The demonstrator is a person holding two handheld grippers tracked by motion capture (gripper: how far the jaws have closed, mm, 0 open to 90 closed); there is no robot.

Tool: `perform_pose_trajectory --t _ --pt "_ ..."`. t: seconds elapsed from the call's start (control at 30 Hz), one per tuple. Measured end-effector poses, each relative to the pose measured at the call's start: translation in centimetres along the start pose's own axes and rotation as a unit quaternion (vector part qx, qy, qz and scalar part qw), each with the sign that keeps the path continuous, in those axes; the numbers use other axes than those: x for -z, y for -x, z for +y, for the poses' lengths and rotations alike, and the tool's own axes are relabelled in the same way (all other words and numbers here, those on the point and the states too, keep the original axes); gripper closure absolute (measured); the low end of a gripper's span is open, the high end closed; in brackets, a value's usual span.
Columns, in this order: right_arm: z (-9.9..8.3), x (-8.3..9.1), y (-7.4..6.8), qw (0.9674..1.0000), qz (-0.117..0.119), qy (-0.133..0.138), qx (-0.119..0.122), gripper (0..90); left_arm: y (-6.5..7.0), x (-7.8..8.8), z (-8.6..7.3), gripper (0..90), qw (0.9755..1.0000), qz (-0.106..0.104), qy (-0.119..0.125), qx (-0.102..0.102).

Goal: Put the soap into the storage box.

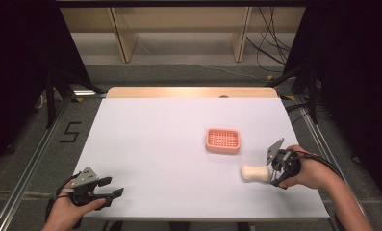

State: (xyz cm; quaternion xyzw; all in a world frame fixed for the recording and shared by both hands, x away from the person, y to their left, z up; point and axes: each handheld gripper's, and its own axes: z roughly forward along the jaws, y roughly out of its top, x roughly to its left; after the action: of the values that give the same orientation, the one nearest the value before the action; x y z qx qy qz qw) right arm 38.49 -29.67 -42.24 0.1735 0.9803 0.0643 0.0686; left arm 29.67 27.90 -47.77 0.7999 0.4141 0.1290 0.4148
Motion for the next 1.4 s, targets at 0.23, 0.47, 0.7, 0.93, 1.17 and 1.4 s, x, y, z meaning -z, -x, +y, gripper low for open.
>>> perform_pose_trajectory --t 0.23,0.47,0.7,0.93,1.17,1.4 --pt "1.5 -0.4 0.5 0.9998 0.004 -0.01 0.016 30.6 -0.3 0.0 0.1 32.9 0.9997 0.007 -0.002 -0.023" --pt "2.9 -0.7 0.7 0.9995 0.007 -0.016 0.026 30.3 -0.2 0.1 0.0 32.9 0.9998 0.006 -0.002 -0.016" --pt "3.9 -1.2 0.9 0.9991 0.014 -0.023 0.034 30.4 -0.2 0.1 0.0 32.9 0.9999 0.004 -0.004 -0.011" --pt "4.6 -1.9 0.9 0.9981 0.025 -0.028 0.05 32.0 -0.1 0.0 0.0 32.9 1.0 0.003 0.0 -0.007" --pt "5.0 -2.5 0.9 0.9972 0.028 -0.031 0.061 32.3 -0.3 0.1 0.1 32.9 0.9997 0.007 -0.004 -0.024" --pt "5.3 -3.1 1.0 0.9965 0.033 -0.032 0.07 33.9 -0.4 0.1 0.1 32.9 0.9997 0.007 -0.003 -0.025"
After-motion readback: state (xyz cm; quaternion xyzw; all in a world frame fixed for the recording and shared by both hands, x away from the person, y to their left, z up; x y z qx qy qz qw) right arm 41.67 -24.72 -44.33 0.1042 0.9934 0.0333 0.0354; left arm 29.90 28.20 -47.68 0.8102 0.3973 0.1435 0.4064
